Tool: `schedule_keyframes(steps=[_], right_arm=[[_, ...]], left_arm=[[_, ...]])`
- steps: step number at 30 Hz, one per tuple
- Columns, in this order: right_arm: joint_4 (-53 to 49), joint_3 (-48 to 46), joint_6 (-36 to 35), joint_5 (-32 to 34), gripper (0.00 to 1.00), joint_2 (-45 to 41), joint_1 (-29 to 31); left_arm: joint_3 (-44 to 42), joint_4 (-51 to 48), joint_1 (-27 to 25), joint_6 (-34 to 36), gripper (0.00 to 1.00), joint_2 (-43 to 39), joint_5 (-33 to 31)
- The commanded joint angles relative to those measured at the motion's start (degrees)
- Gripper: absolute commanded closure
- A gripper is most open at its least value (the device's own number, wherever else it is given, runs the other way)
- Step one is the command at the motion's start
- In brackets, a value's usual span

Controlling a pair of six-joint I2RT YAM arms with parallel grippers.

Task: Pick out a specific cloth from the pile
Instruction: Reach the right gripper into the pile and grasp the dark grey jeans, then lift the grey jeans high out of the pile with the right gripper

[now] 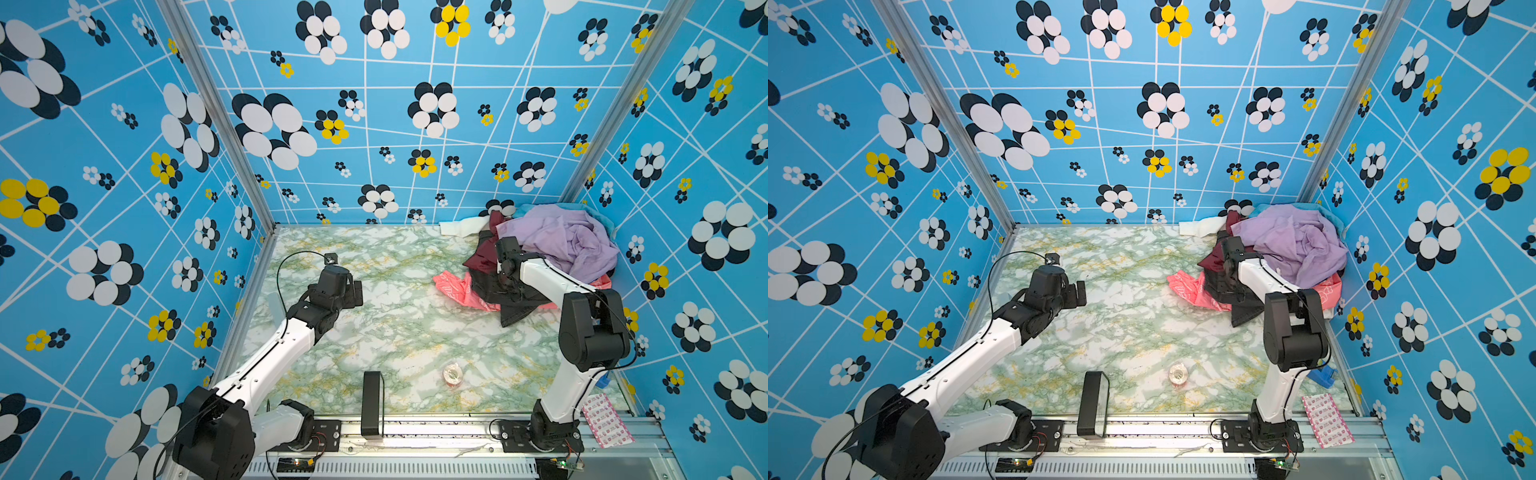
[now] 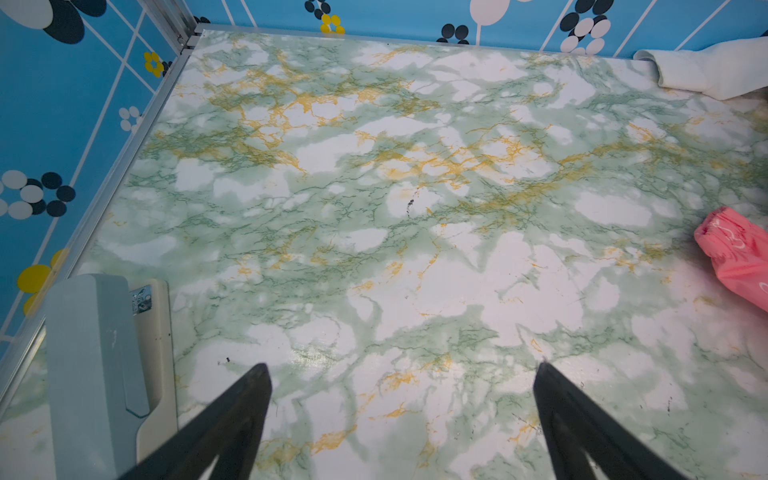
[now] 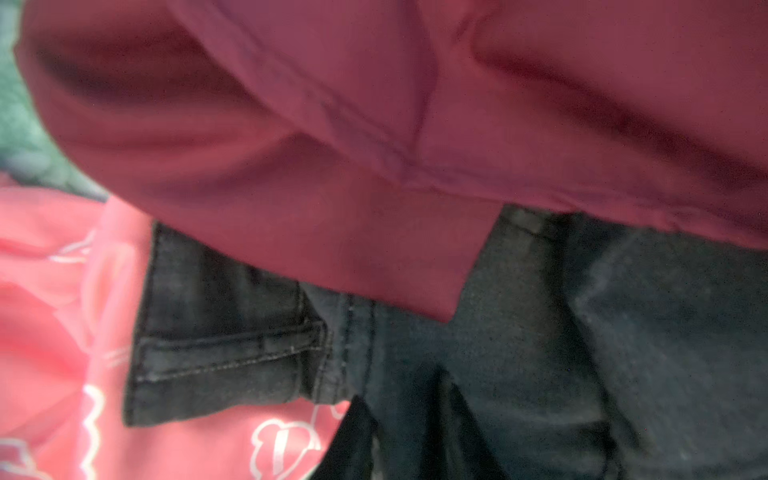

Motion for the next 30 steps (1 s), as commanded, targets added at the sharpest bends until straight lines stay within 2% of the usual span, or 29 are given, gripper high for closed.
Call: schedule_keyframes(steps=[1,7,15,20,24,30], right_arm=[[-0.36,1.13,0.50,-0.67,1.00,0.56,-0.10],[-1.14,1.48,0.99,3.01,1.00,-4.87,-0.10],[5.56,1.54,0.93,12.01,1.00,-22.96,-0.10],[10.00,2.06,-0.35,15.10,1.00,-29.82,-0.06],[15.11,0.24,-0.72,14.67,1.00,-34.68,-0.10],[24.79,-4.85,-0.22,10.33,1.00,-42.72,-0.10]], left_arm=[[1.67,-1.26,-0.48,-0.76,0.01,-0.92,0.40],[1.59,-1.71,-0.59,-0.63,0.00,-1.42,0.41],[1.04,-1.04,-0.67,-0.66,0.00,-3.01,0.68],[0.85,-0.93,-0.79,-0.92,0.01,-3.22,0.73],[0.68,-0.93,-0.92,-0.94,0.01,-3.47,0.63],[0.24,-0.58,-0.97,-1.14,0.01,-4.03,0.63]])
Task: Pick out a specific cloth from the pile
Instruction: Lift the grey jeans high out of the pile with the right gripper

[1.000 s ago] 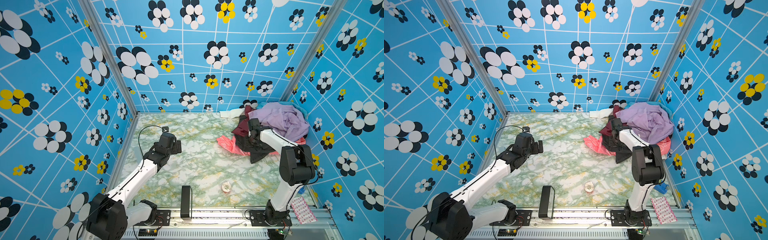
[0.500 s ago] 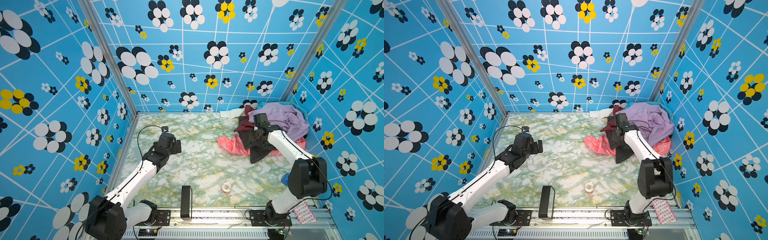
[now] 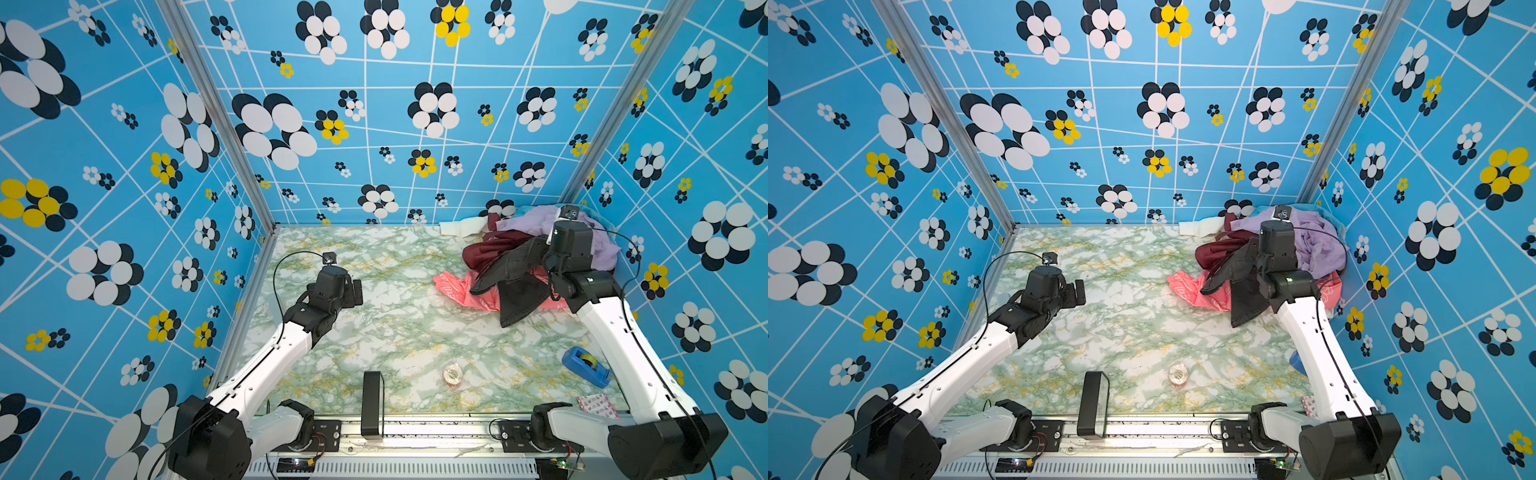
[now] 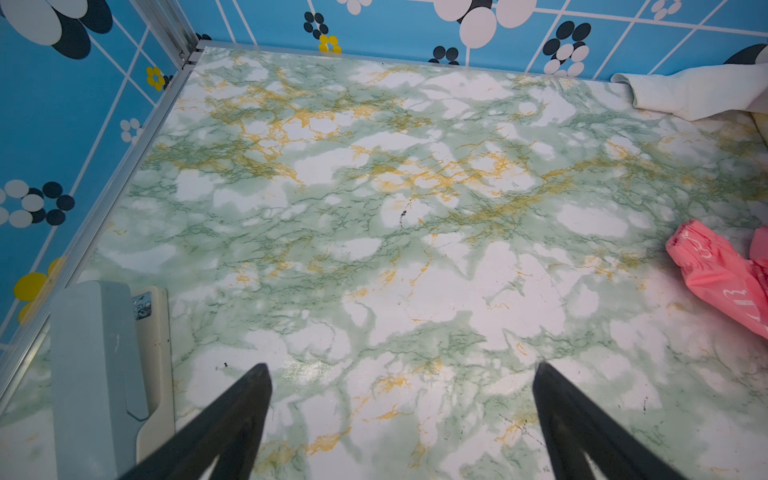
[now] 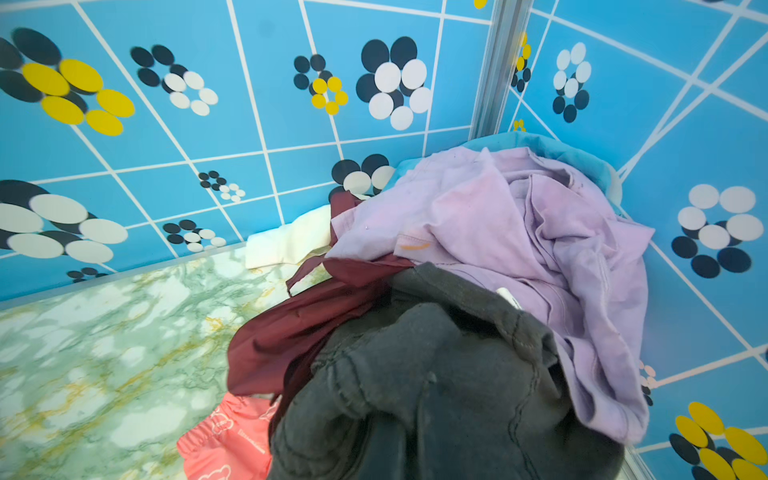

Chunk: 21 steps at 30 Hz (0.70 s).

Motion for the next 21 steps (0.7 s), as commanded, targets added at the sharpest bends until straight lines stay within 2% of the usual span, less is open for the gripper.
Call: schedule_keyframes(steps=[1,9,21], right_arm=[[12.73,-0.93,-0.02,-2.82,1.00,-5.38,0.25],[22.98,-5.37,-0.36,-7.80,1.00,-11.60,0.29],[33.25,-7.90,-1.29,-8.69,1.00,-15.40,0.27]], left_arm=[[0.15,-0.49,-0.59,-0.70,0.01,-1.49,0.52],[-0.02,-0.49,-0.74,-1.02,0.01,-1.51,0.51],[-0.20,-0.34,-0.79,-1.10,0.01,-1.87,0.16]])
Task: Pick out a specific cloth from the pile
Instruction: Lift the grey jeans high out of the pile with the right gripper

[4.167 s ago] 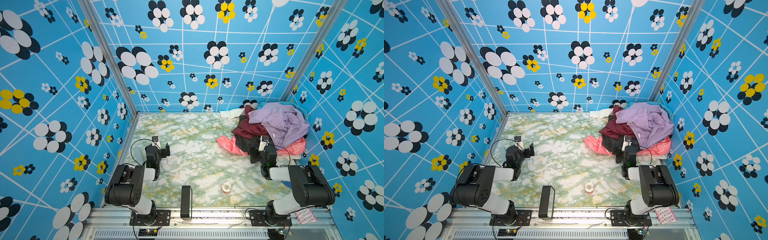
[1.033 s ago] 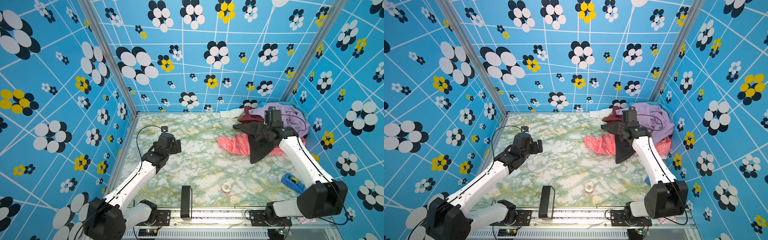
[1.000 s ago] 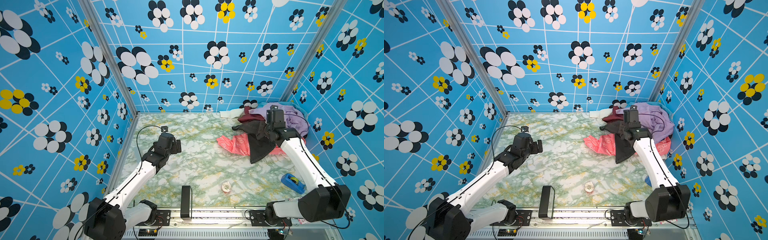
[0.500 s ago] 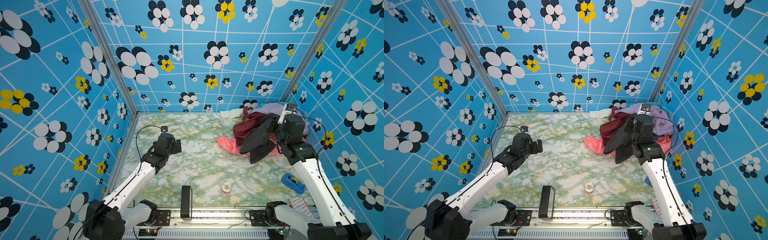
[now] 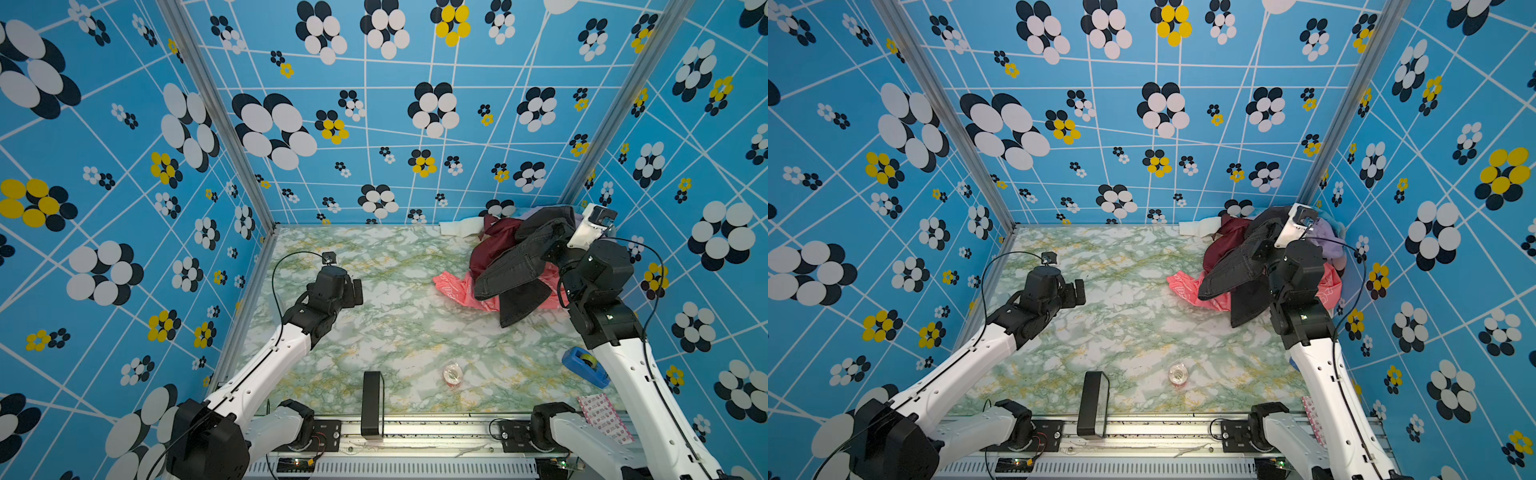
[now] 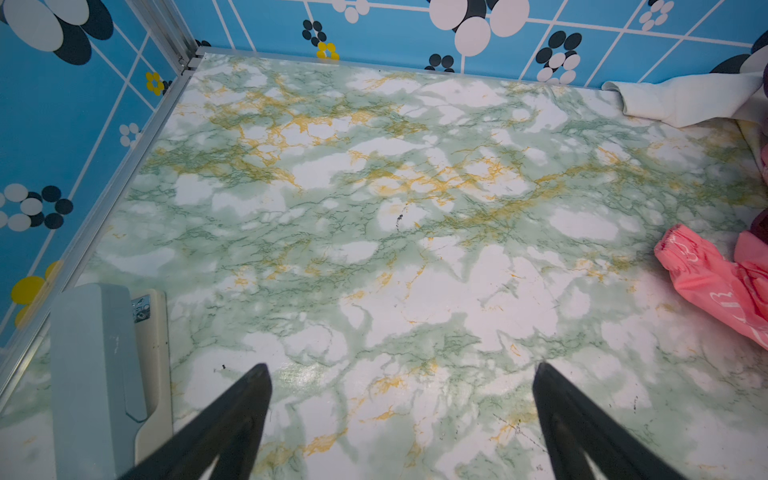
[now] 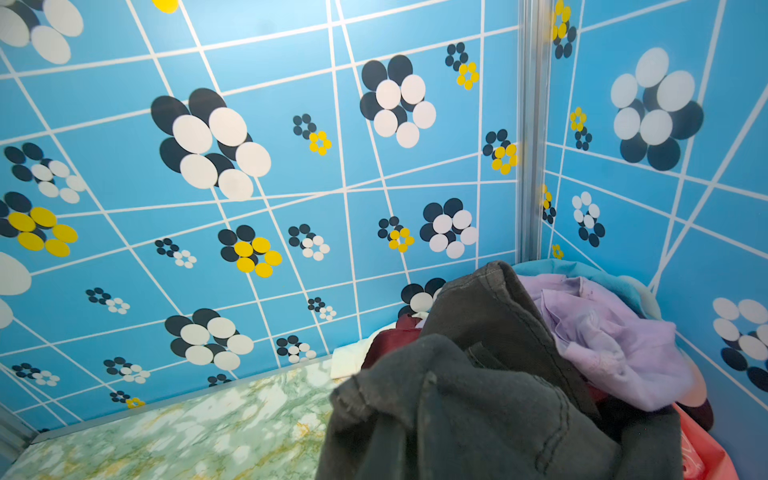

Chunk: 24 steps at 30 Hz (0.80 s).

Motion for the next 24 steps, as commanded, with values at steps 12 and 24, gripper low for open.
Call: schedule_keyframes(steps=[12,24], right_arm=[[22.63,-3.22,-0.13,-5.18,1.00,-7.36,0.26],[29.17,-0.28,3.94,-9.34,1.00,-7.88,0.25]], left_arm=[[-0.28,0.10,-0.53,-0.80,0.01,-0.79,0.27],[-0.46,0.28,-0.56,-0.89,0.01,-0.87,0.60]])
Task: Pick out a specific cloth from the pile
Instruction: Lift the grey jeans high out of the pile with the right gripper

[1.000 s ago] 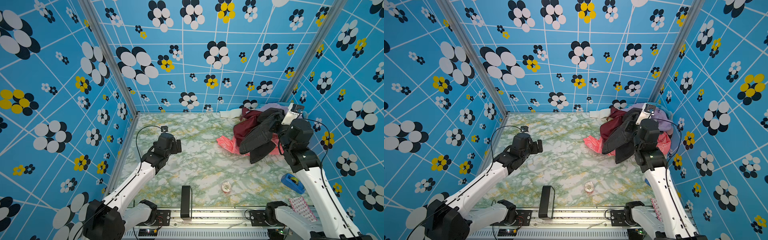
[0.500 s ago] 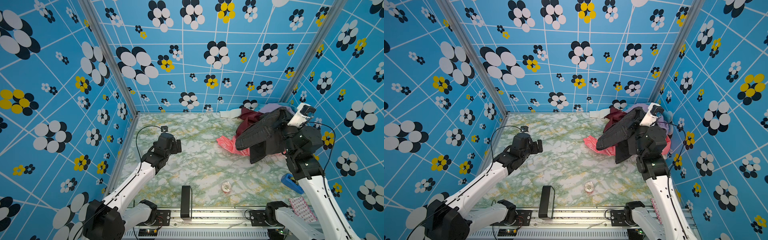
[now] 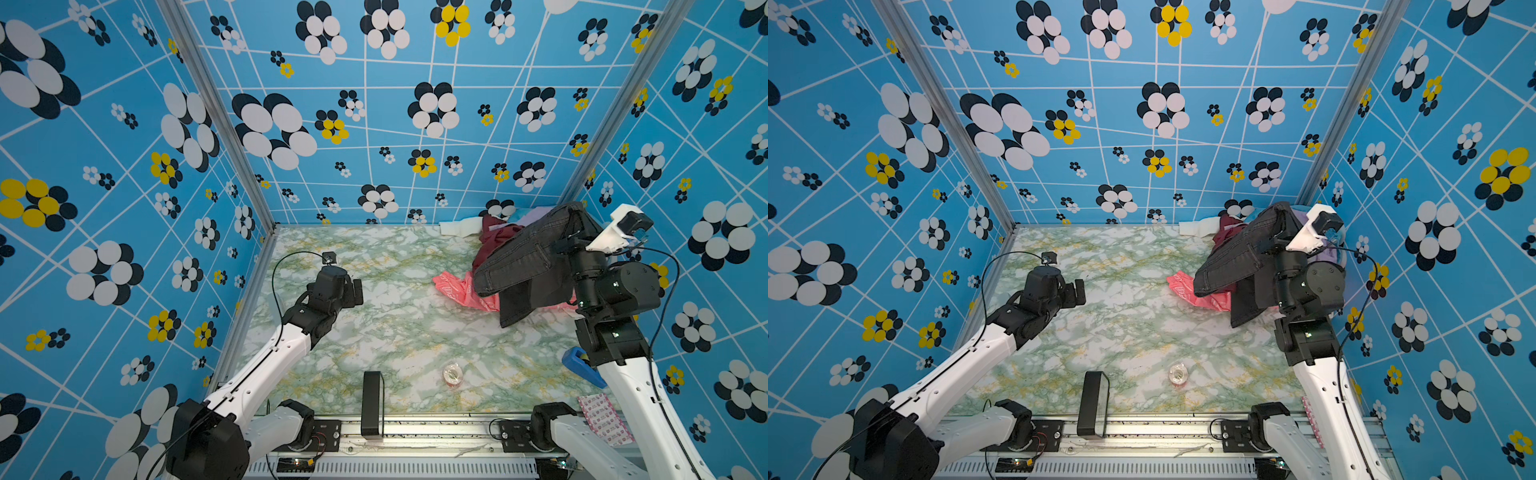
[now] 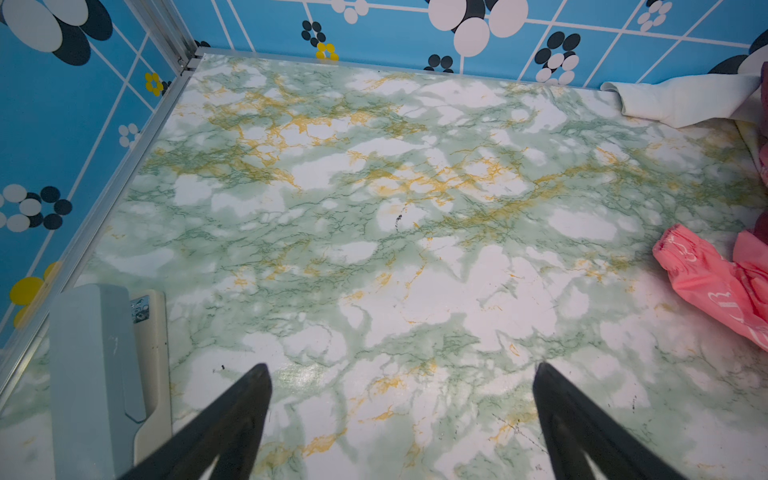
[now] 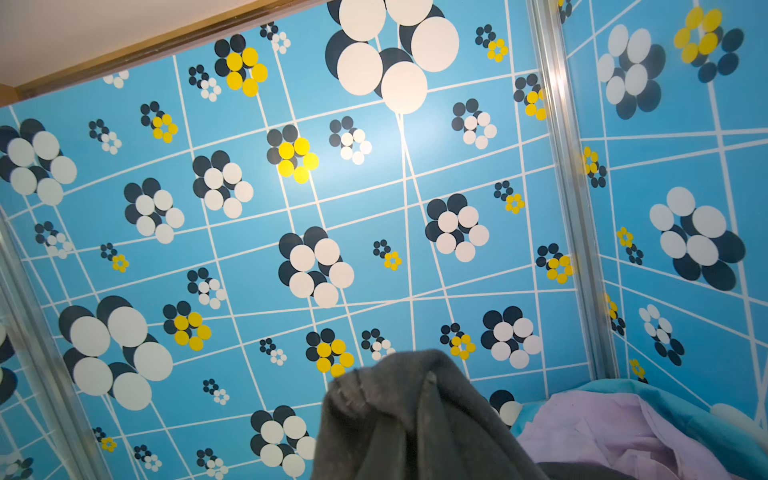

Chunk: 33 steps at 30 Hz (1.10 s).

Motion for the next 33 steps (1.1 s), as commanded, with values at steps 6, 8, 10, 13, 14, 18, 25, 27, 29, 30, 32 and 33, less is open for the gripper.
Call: schedule_keyframes(steps=[6,8,10,13,14,18,25,27,29,30,32,33], right_arm=[[13.29,4.33,4.69,-4.06,1.00,-3.23,0.21],[13.90,4.51,5.77,-5.29,1.00,-3.65,0.20],[13.92,4.83,7.40,-7.14,1.00,-4.02,0.26],[15.71,5.12,9.49,-9.85,1.00,-4.30,0.23],[16.50,5.23,10.20,-10.55,1.00,-4.36,0.26],[18.42,6.70,11.28,-12.80,1.00,-4.56,0.27],[22.01,9.07,12.23,-14.85,1.00,-4.44,0.25],[22.78,9.93,12.58,-15.61,1.00,-4.27,0.23],[23.11,11.31,12.80,-16.89,1.00,-3.65,0.26],[23.28,11.94,13.04,-17.36,1.00,-3.29,0.27],[24.37,13.17,13.69,-18.29,1.00,-2.49,0.27],[24.99,13.92,13.93,-18.71,1.00,-2.12,0.27]], left_arm=[[-0.64,0.34,-0.42,-1.18,0.01,-1.09,0.67],[-0.64,0.49,-0.50,-1.42,0.01,-1.21,1.08],[-0.72,1.05,-0.51,-1.61,0.01,-1.48,1.84],[-1.03,1.98,-0.59,-1.76,0.01,-1.99,2.76],[-1.07,2.16,-0.63,-1.83,0.01,-2.12,2.80],[-1.34,2.26,-0.68,-1.88,0.01,-2.47,2.60],[-1.51,3.05,-0.78,-2.30,0.01,-2.41,3.70],[-1.54,3.10,-0.77,-2.29,0.01,-2.28,3.72],[-1.43,3.05,-0.77,-2.29,0.01,-2.28,3.69],[-1.38,3.03,-0.77,-2.27,0.01,-2.33,3.63],[-1.43,2.96,-0.85,-2.25,0.01,-2.42,3.53],[-1.43,3.03,-0.86,-2.24,0.01,-2.43,3.60]])
